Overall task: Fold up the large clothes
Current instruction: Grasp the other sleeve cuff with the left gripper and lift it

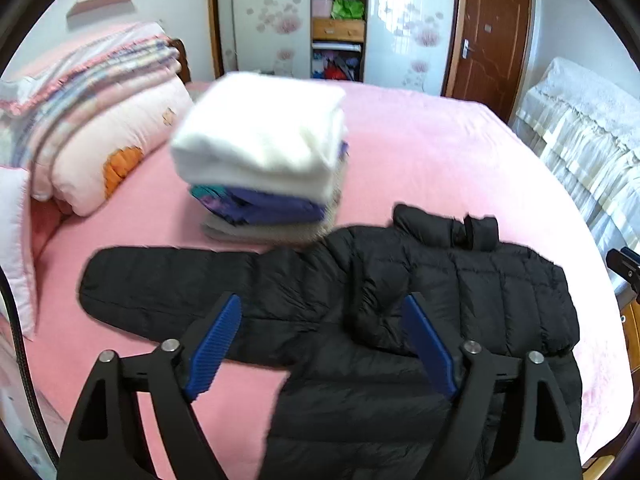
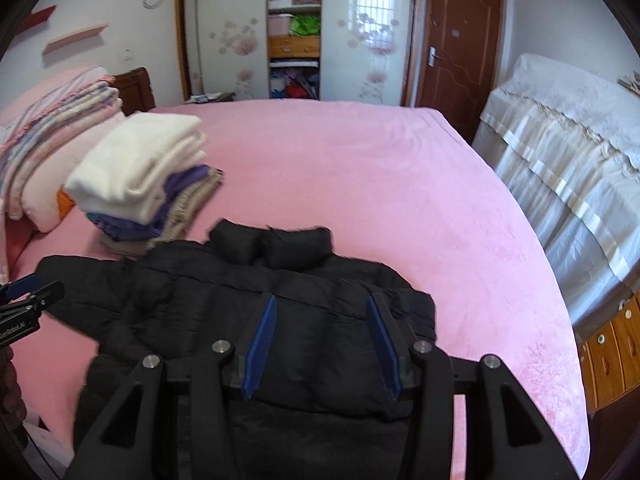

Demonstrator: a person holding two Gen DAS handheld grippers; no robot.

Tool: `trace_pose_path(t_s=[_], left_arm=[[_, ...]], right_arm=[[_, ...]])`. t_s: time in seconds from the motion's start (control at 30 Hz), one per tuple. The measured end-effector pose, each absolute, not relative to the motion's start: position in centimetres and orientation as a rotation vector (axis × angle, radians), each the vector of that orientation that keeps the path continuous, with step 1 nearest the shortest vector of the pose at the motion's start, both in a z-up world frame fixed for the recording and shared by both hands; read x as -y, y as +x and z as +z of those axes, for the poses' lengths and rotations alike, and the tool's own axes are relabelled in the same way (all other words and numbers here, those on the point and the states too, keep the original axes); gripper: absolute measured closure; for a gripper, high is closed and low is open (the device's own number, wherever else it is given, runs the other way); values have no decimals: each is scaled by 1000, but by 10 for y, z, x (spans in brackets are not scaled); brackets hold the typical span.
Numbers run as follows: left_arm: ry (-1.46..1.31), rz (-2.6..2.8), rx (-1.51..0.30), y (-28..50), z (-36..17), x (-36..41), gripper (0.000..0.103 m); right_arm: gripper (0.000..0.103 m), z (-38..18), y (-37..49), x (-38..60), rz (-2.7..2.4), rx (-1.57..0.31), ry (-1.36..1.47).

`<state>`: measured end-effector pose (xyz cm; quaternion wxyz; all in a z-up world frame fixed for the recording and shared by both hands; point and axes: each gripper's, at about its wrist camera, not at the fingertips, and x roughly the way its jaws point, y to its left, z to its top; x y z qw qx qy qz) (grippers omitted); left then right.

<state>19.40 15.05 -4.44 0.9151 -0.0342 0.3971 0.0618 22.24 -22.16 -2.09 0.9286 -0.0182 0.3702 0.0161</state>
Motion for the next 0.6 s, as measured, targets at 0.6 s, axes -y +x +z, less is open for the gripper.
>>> trace_pose_path(t_s=[0.6], left_arm=[[-180,220,-783,164,-20,-329,0]], right_arm=[[56,41,227,12,279,-613,-116]])
